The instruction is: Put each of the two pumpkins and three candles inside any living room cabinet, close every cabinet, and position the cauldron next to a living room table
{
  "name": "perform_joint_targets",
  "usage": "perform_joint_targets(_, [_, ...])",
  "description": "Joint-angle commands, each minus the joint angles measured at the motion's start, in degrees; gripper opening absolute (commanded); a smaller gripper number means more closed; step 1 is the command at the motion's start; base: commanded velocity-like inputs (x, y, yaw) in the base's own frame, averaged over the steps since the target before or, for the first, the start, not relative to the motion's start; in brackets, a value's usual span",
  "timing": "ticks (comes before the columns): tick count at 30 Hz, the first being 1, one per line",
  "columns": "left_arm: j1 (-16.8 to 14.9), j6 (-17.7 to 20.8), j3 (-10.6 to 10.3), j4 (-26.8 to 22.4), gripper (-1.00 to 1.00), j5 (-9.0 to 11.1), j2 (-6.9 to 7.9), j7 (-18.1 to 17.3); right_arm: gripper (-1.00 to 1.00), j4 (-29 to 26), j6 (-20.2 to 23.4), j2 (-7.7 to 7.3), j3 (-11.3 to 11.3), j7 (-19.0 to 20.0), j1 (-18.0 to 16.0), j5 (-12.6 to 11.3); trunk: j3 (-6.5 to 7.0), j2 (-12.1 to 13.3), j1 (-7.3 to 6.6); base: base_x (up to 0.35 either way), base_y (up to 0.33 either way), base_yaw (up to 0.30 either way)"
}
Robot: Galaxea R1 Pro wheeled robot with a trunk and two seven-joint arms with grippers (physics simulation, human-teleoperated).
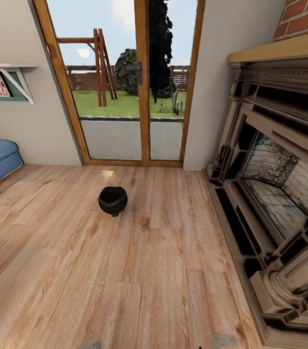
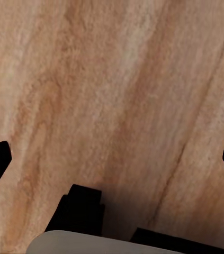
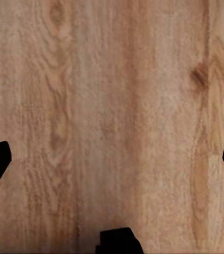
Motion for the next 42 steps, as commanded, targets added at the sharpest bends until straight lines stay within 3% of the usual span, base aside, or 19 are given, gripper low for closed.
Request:
perform_joint_targets(1, [0.0,0.0,0.0,0.0,1.0,0.0,0.0,0.0,1.0,0.0,0.0,0.0,0.0,0.0,0.0,0.0,-0.03,0.0,0.0,0.282,0.143,0.281])
perform_joint_targets(12, [0.0,0.1,0.0,0.0,1.0,0.0,0.0,-0.1,1.0,0.0,-0.2,0.0,0.0,0.1,0.0,0.2,-0.28,0.0,0.0,0.303,0.106,0.275])
perform_joint_targets(33, [0.0,0.2,0.0,0.0,1.0,0.0,0.0,-0.1,1.0,0.0,-0.3,-0.09,0.1,0.6,0.0,0.2,-0.63,0.0,0.0,0.324,0.009,0.013])
perform_joint_targets(42, [0.0,0.2,0.0,0.0,1.0,0.0,0.0,-0.1,1.0,0.0,-0.4,-0.09,0.0,0.5,0.0,0.1,-0.68,0.0,0.0,0.328,0.0,0.25])
